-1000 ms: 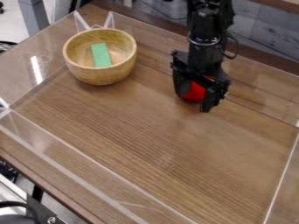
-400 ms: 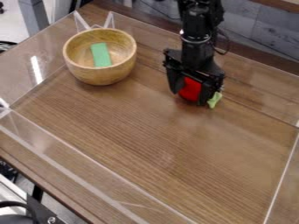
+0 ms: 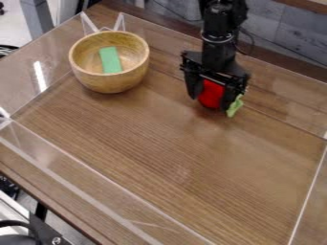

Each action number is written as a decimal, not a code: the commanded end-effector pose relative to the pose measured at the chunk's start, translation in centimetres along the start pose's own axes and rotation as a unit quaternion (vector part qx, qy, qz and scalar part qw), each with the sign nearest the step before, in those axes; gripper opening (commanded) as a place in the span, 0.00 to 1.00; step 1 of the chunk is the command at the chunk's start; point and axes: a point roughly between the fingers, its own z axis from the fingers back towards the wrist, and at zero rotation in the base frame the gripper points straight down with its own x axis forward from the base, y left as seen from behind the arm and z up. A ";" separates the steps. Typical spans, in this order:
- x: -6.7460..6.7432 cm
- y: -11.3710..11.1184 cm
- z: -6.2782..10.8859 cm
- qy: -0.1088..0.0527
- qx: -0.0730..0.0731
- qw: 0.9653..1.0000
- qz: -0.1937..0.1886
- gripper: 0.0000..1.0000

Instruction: Move the red fruit to the left

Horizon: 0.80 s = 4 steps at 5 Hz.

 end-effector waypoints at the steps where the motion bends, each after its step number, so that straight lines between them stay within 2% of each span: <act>1: 1.3 -0.8 2.7 -0.031 -0.001 1.000 0.003 1.00; 2: 1.3 -1.8 3.2 -0.030 -0.003 1.000 0.003 1.00; 4: 2.9 -1.3 1.3 -0.026 -0.001 1.000 0.003 1.00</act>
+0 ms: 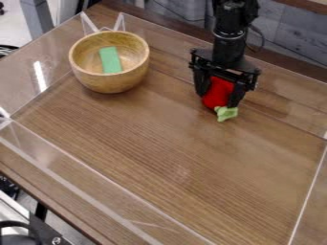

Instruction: Move the red fruit to the left

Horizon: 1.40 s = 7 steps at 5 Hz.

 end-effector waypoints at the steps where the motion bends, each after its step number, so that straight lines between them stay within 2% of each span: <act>1: 1.3 -0.6 1.7 -0.035 -0.003 0.999 0.009 0.00; 2: 1.3 -0.9 2.3 -0.038 -0.005 0.999 0.023 0.00; 4: 0.5 -1.3 4.7 -0.058 -0.022 0.998 0.011 0.00; 5: 0.1 -0.2 6.6 -0.068 -0.027 0.997 0.031 0.00; 7: -0.8 1.7 7.8 -0.065 -0.026 0.995 0.070 0.00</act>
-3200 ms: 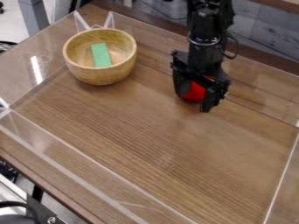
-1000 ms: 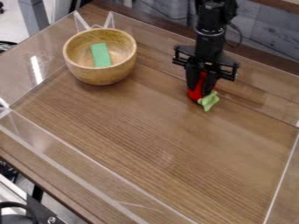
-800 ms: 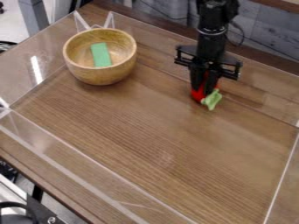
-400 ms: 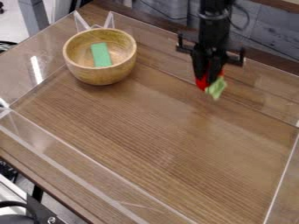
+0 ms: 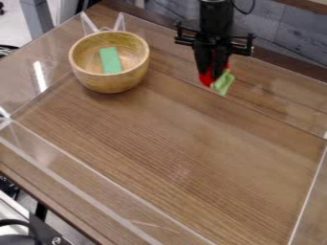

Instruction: Move the red fruit to the left

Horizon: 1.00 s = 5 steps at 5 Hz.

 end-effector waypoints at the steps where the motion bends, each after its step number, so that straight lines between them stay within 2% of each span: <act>1: 0.7 0.2 2.6 -0.038 -0.002 0.999 0.025 0.00; 2: 0.6 0.4 2.6 -0.036 0.001 0.998 0.046 0.00; 4: -1.3 0.4 2.8 -0.034 0.003 0.996 0.077 0.00; 5: -1.2 1.4 3.2 -0.031 -0.001 0.997 0.066 0.00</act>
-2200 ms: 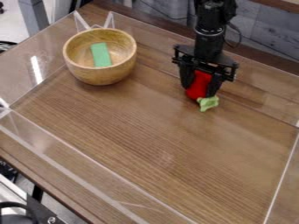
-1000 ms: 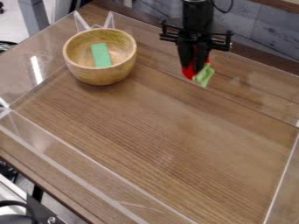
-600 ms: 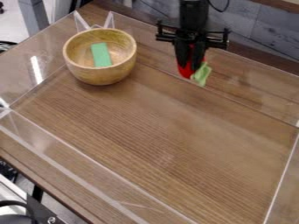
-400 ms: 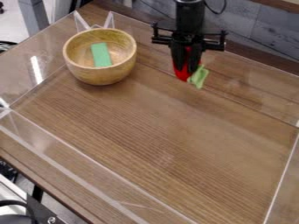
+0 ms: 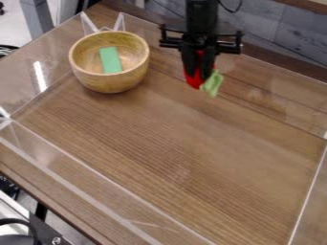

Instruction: Move the red fruit to the left

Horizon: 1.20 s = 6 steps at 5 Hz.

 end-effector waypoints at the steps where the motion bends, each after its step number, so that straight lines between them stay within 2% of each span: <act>1: 0.7 1.1 2.2 -0.032 -0.010 0.999 -0.020 0.00; 3: -1.4 2.4 1.9 -0.023 -0.010 0.997 -0.077 0.00; 5: -1.8 2.5 1.2 -0.015 -0.010 0.992 -0.126 0.00; 6: -2.0 3.2 1.0 -0.012 -0.010 0.989 -0.149 0.00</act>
